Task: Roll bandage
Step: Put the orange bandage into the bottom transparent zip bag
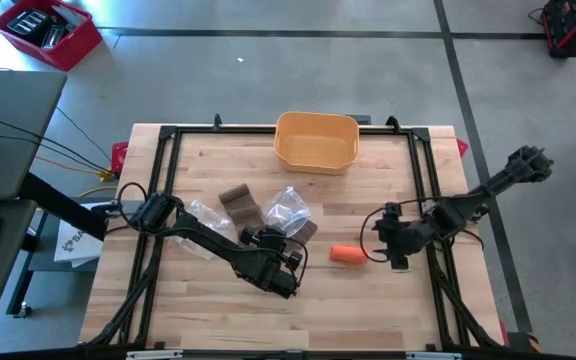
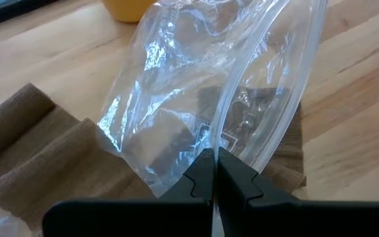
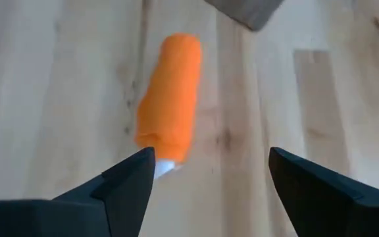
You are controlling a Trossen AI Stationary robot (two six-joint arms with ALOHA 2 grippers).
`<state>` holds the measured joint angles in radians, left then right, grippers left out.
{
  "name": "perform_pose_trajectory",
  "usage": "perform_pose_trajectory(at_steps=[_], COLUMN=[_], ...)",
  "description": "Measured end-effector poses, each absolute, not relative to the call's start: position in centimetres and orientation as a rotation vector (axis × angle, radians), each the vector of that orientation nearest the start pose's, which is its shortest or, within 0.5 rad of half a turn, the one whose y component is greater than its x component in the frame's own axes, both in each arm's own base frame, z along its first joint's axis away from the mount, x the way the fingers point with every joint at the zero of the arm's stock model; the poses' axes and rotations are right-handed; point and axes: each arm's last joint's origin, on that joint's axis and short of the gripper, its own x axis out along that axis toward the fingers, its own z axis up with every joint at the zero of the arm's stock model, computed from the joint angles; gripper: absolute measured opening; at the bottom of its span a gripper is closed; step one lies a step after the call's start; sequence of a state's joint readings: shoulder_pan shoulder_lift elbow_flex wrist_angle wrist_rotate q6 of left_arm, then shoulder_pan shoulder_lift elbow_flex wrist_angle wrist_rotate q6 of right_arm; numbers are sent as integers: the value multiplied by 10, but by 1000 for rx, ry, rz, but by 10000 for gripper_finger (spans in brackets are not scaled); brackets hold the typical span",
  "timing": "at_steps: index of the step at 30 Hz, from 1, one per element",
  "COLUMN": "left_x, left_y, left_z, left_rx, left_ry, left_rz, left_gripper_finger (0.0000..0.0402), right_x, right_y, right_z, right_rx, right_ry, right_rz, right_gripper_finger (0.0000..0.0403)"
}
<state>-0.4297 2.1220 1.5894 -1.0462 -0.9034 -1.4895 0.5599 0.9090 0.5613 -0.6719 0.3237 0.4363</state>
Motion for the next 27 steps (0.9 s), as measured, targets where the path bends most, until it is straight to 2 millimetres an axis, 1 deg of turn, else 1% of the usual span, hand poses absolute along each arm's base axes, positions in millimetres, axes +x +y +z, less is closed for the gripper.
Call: perform_pose_trajectory(at_steps=[3,6,10,15,18,21,23,25,27], left_x=[372,372,372,373,374,374,374,374,375], left_y=[-146,-146,-146,-146,-145,-145,-146,-146,-146], left_z=[170,170,170,169,169,169,169,169,169], left_rx=[-311,-307,-308,-320,-331,-340,-349,-352,-356], left_ry=[652,646,647,655,658,658,663,668,666], left_rz=[1069,1070,1070,1068,1067,1064,1060,1059,1058], left_gripper_finger=[0,0,0,0,0,0,0,0,0], right_x=[120,103,92,90,90,90,90,91,95], right_y=[87,93,94,101,102,97,91,85,82], right_z=[187,177,169,159,142,124,113,107,107], right_rx=[14,9,16,77,135,162,169,183,187], right_ry=[939,857,737,602,516,430,407,397,401], right_rz=[20,-18,-80,-67,-29,-31,-45,-83,-117], right_gripper_finger=[291,291,291,291,291,291,291,291,291])
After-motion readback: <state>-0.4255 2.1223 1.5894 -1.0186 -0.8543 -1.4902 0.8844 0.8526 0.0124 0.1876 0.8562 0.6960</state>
